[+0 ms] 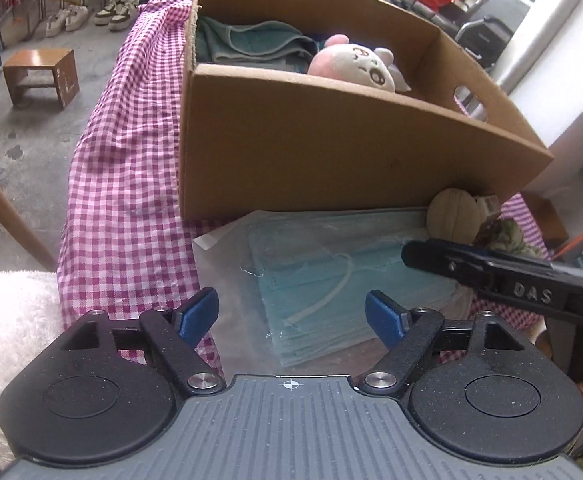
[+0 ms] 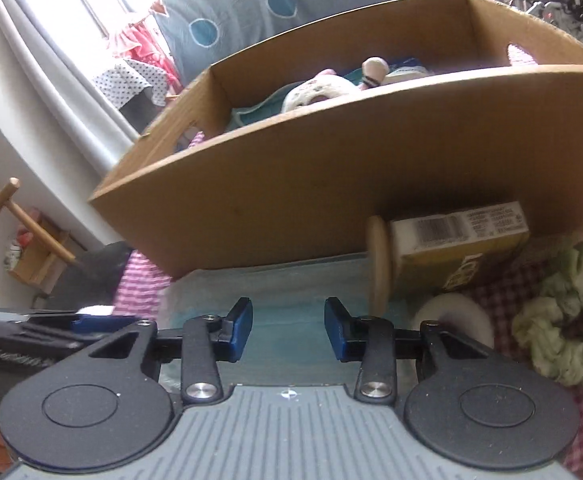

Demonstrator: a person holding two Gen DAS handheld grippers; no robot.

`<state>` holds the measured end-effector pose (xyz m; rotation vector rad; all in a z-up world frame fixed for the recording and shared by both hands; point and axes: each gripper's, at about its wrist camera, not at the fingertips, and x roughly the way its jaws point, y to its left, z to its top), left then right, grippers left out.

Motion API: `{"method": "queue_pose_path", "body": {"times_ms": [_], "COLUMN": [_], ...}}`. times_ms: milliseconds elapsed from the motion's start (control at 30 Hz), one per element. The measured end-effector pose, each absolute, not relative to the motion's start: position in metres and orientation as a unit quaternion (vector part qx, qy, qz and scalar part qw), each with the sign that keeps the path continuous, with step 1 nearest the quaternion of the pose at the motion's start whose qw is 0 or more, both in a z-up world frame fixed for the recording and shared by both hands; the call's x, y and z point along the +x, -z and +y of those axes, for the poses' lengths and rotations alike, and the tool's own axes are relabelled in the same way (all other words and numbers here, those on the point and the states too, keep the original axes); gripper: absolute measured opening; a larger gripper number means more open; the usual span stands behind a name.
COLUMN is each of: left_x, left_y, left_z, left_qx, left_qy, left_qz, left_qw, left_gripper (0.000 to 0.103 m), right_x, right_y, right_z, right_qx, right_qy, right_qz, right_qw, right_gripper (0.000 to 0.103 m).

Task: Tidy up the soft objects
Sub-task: 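Withdraw the right gripper and move it toward the face mask pack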

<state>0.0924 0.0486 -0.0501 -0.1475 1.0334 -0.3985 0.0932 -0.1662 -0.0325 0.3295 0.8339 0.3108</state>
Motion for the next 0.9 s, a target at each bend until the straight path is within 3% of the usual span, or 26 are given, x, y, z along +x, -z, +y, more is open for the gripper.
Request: {"method": "queue_pose_path", "body": {"times_ms": [167,900], "left_x": [0.095,0.101], "left_y": [0.057,0.066], "left_z": [0.042,0.038], "left_qx": [-0.056,-0.039], "left_qy": [0.184,0.174], "left_qz": [0.507,0.525], "left_qw": [0.840,0.832], "left_gripper": [0.081,0.082], "right_x": [0.094,0.065], "right_y": [0.039,0.044], "right_z": [-0.189,-0.231], "right_qx": [0.164,0.252], "right_qy": [-0.124,-0.134], "right_qz": [0.389,0.415], "right_qw": [0.898,0.864], "right_gripper": [0.037,0.039]}}
